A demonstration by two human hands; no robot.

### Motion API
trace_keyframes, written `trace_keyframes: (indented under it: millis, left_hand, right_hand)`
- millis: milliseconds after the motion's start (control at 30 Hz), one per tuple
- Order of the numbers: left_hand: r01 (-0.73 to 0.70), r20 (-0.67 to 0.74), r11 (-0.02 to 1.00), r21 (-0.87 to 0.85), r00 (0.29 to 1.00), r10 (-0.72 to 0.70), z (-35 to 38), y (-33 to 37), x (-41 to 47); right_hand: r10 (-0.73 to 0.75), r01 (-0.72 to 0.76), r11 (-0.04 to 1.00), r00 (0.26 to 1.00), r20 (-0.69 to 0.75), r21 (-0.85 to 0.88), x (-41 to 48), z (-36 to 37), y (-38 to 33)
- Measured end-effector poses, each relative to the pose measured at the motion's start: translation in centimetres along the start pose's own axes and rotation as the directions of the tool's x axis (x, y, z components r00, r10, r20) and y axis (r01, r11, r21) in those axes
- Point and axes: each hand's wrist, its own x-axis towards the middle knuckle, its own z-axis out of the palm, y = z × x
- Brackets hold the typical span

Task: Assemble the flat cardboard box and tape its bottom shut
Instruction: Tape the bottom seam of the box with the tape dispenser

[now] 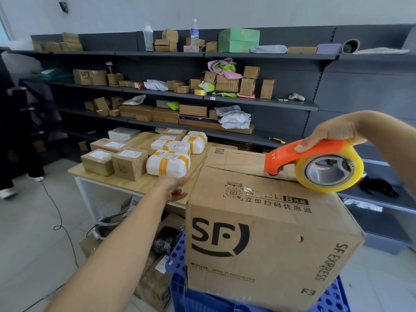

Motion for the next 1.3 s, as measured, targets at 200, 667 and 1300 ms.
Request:
trace_keyframes:
  millis: [200,667,1300]
  left_hand:
    - [0.138,0.107,0.975,0.177,0.982,-0.158,1.9,-1.8,-2.1]
    - [-0.262,0.049,0.828,0.496,0.960,0.275,4.7,4.7,-3.1]
    - [-0.323,0.250,0.244,0.914,0.924,0.288,10.0,4.5,-5.2]
  right_hand:
    - [0.003,-0.003,1.000,1.000,-0.009,0.016,-0.3,0.1,0.2]
    - [-0.009,0.010,0.999,0.999,-0.035,0.044,0.0,0.1,0.9]
    - [-0.125,0.114,0.976,0.991,0.052,0.186,-0.1,-1.2,3.1]
